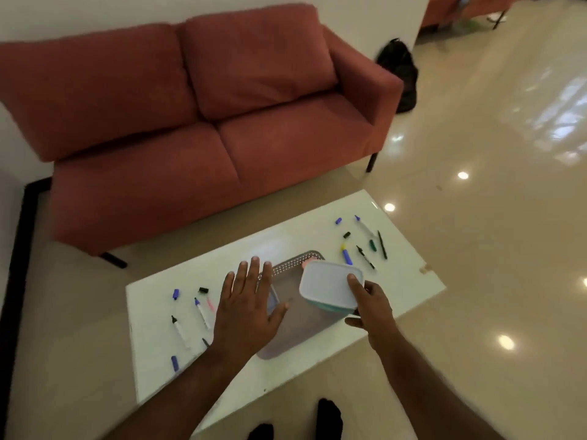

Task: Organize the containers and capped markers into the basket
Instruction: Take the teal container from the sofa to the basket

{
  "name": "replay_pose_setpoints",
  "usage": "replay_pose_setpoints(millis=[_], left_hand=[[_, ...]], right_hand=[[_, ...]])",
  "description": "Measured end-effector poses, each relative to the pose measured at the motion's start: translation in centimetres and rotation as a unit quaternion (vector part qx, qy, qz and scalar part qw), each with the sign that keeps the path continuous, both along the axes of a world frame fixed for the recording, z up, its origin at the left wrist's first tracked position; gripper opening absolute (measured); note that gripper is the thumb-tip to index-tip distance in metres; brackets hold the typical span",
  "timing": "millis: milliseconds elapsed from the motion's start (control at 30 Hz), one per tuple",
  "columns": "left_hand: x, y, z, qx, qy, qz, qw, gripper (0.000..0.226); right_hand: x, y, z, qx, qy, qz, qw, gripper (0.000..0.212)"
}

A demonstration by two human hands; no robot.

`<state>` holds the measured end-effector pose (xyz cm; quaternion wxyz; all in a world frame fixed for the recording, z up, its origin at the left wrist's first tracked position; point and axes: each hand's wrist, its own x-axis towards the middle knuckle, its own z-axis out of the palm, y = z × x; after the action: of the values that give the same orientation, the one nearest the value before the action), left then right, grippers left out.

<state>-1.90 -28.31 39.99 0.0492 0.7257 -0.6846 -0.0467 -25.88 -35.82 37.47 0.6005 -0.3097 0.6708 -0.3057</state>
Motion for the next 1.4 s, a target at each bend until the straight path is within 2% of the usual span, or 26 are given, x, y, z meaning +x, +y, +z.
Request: replay_pose_setpoints(millis=[133, 233, 367, 500, 633, 767, 1067, 1400], left_hand=[[-0.7, -2.5, -1.7, -0.013, 0.008, 0.039, 0.999, 0.081], [-0.5, -4.0, -3.7, -0.022, 0.014, 0.054, 0.998, 0.081], [0.4, -5.1, -7.5, -0.031, 0.019, 0.071, 0.997, 0.081], [0.9, -5.1, -11.9, -0.023, 0.021, 0.076, 0.997, 0.082], [1.1, -4.5, -15.4, -0.010, 0.023, 0.088, 0.996, 0.082], [1.1, -4.6, -17.5, -0.007, 0.020, 0.081, 0.996, 0.082], [1.7, -5.5, -18.9, 0.004, 0.013, 0.079, 0.997, 0.083], [2.5, -5.7, -20.0, 0.002, 0.014, 0.077, 0.997, 0.083]], right_hand=[[2.5, -3.9, -4.1, -0.009, 0.011, 0.054, 0.998, 0.046], [4.8, -5.9, -7.9, -0.031, 0.052, 0.112, 0.992, 0.038], [6.7, -8.8, -14.4, -0.059, 0.150, 0.204, 0.966, 0.052], [8.3, -11.2, -19.5, -0.078, 0.189, 0.208, 0.957, 0.029], [9.5, -12.4, -23.6, -0.079, 0.215, 0.227, 0.946, 0.050], [11.1, -12.2, -25.7, -0.072, 0.233, 0.250, 0.937, 0.050], [12.8, -11.6, -26.9, -0.079, 0.350, 0.274, 0.892, 0.054], [13.2, -11.0, -27.1, -0.118, 0.362, 0.261, 0.887, 0.056]])
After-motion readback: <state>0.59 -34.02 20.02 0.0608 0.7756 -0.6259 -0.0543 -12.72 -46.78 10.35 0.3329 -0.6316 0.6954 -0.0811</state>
